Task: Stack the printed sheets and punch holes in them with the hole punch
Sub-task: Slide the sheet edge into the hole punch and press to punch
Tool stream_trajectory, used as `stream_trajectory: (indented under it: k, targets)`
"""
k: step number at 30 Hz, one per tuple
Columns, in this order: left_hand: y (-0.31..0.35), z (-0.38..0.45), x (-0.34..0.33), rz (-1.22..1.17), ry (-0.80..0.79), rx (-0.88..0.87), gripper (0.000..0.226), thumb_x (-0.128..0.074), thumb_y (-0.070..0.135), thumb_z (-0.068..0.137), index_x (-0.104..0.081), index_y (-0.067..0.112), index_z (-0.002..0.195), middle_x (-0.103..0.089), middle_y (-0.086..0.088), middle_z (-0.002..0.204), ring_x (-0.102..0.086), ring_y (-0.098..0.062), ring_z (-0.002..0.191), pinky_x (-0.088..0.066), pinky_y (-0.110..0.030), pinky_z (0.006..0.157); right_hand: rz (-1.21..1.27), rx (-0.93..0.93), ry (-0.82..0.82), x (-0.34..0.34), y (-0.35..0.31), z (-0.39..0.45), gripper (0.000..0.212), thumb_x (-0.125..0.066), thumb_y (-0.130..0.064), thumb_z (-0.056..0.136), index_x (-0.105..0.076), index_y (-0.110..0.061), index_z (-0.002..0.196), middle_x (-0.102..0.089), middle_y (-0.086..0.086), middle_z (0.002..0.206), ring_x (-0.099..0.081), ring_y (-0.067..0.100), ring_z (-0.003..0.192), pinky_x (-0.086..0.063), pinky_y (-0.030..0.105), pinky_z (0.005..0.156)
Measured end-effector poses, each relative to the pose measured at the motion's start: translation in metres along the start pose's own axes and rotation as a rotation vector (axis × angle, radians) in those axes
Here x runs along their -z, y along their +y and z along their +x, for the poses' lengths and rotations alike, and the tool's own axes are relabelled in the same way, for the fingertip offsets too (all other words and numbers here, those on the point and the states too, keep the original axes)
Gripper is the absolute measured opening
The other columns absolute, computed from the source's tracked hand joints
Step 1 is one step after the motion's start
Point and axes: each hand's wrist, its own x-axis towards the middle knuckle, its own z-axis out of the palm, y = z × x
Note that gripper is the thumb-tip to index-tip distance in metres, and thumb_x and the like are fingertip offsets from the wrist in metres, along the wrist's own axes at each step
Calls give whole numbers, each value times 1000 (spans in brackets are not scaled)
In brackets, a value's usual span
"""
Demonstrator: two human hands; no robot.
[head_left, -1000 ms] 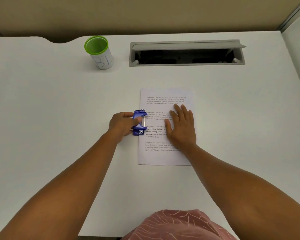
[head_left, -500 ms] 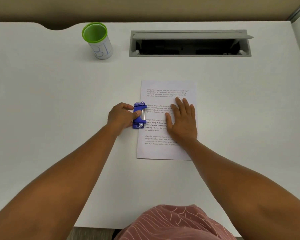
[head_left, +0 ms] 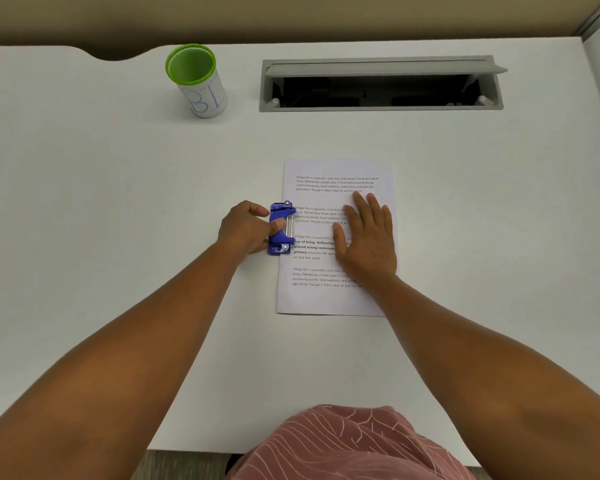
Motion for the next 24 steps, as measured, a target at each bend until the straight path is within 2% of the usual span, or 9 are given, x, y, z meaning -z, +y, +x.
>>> stream_trajectory:
  k: [6,13,18,21,24]
  targets:
    - [-1,1,0,7,7,-2,40,-87,31,72,-62,22,101,-66,4,88,-67,-14,68,-62,-40,76,-9,1,-5,1,-1,0,54,-34,-45,98,-48,-14,140,-27,2,160,-12,23,151,-6,45,123]
    - [2,-10,1,8,0,-11,38,-86,32,73,-63,22,101,-71,0,93,-74,-22,84,-61,-41,79,-43,5,9,11,-2,8,50,-47,-45,91,-60,-13,128,-43,5,151,-30,28,143,-19,48,118]
    - [11,-18,4,-19,-62,37,43,-85,34,73,-62,20,106,-73,-4,102,-72,-22,92,-56,-33,66,-56,-15,-42,17,-6,12,51,-48,-46,90,-60,-14,128,-42,5,151,-29,28,143,-18,46,118]
    - [11,-22,1,-16,-35,36,43,-84,37,72,-62,21,106,-73,-4,104,-71,-23,94,-60,-37,74,-52,-22,-96,23,-9,15,52,-47,-45,91,-56,-15,132,-38,5,153,-25,27,144,-16,44,118]
    - [8,-28,0,25,29,16,57,-83,49,70,-60,21,114,-68,-2,107,-69,-22,93,-60,-42,82,-13,-18,-114,32,-10,16,54,-48,-44,92,-49,-15,137,-36,8,154,-26,27,144,-19,44,118]
